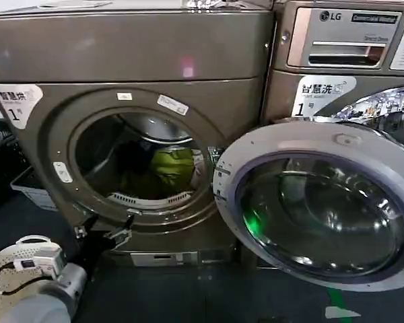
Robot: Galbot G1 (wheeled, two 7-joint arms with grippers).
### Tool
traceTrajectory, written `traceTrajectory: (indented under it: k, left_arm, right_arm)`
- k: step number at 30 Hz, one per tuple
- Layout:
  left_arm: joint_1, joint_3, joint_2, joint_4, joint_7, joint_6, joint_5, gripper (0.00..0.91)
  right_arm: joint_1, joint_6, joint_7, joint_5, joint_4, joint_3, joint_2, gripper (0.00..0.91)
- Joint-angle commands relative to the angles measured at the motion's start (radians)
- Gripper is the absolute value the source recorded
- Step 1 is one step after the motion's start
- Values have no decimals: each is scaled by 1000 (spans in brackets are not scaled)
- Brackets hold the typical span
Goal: Grasp the clothes from the dryer.
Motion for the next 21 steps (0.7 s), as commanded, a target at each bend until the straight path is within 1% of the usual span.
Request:
traceTrajectory:
  k: [1,21]
  left_arm:
    - [0,0,-2,1,0,45,1,907]
    - [-12,15,-5,6,1,44,2,907]
  right_arm:
    - [1,1,0,0,1,0,1,907]
    - [-11,2,9,-1,0,13,4,907]
